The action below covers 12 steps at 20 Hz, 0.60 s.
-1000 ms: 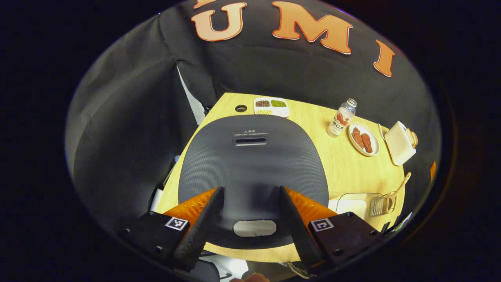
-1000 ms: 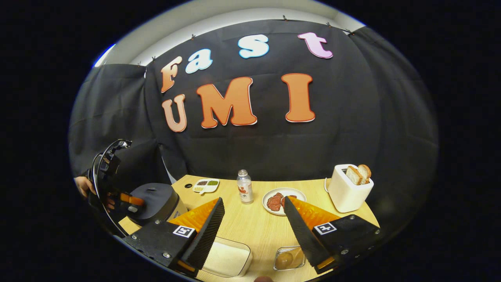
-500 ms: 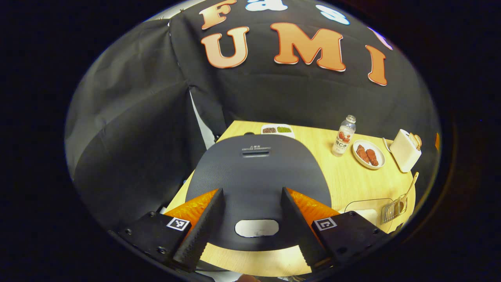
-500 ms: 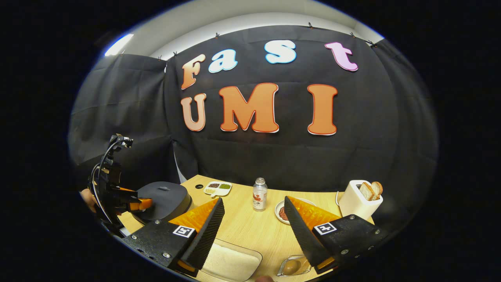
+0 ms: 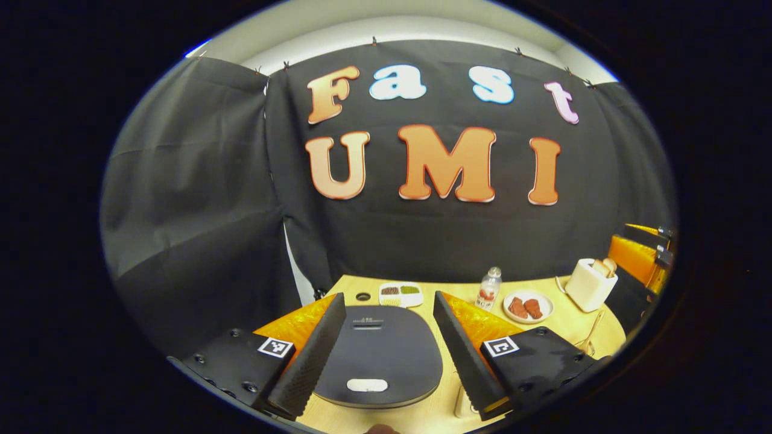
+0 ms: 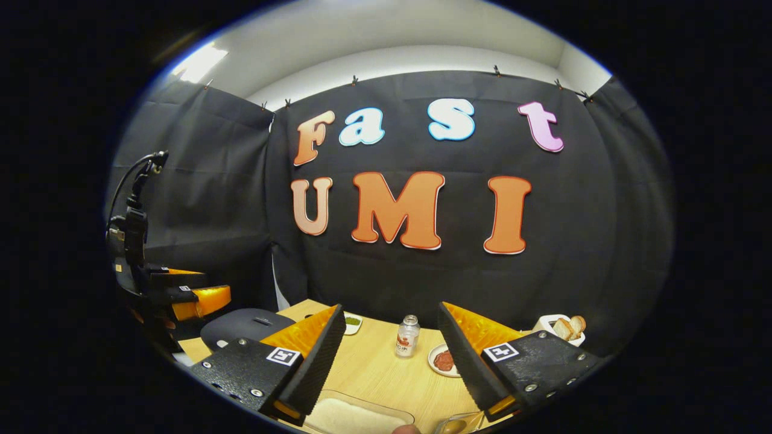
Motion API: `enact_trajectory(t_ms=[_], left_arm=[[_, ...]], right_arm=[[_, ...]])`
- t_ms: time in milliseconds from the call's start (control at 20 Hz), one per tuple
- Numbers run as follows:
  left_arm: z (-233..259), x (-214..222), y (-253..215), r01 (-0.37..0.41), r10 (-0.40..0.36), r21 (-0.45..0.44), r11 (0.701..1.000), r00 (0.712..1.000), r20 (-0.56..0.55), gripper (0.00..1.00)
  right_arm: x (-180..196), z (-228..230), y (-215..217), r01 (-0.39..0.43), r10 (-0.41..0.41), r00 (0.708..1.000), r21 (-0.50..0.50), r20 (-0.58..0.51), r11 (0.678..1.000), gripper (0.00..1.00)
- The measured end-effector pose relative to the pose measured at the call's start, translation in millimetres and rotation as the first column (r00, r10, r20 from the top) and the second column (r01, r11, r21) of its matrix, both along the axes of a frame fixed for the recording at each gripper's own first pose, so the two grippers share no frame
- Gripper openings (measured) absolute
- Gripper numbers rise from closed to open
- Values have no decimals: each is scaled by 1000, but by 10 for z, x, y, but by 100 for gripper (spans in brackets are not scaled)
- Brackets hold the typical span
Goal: Close the left gripper, press the button to open the rice cooker; take a wooden spoon from the chopstick holder with the right hand, scoop a spoonful of rice and pour it into the rice cooker, then put the wooden spoon back into the chopstick holder.
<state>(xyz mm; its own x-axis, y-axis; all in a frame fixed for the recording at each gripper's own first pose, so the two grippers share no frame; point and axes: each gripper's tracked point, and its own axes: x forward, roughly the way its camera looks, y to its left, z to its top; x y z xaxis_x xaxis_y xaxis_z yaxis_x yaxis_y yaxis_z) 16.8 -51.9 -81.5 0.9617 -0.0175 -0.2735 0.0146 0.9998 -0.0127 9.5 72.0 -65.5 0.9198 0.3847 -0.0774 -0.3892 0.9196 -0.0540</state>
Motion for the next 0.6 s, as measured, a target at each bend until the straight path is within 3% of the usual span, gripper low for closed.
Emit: enact_trajectory(t_ms=[100,150,600], left_arm=[[213,-32,-16,7,-6,-9,1000,998,57,99],[324,-45,-32,13,-13,-10,1000,996,86,99],[570,-208,-365,69,-83,71,995,974,209,97]], right_arm=[[-22,114,37,-3,3,1000,19,29,1000,100],[-21,159,38,0,-1,999,27,41,1000,95],[-70,170,13,29,-31,996,21,80,999,95]])
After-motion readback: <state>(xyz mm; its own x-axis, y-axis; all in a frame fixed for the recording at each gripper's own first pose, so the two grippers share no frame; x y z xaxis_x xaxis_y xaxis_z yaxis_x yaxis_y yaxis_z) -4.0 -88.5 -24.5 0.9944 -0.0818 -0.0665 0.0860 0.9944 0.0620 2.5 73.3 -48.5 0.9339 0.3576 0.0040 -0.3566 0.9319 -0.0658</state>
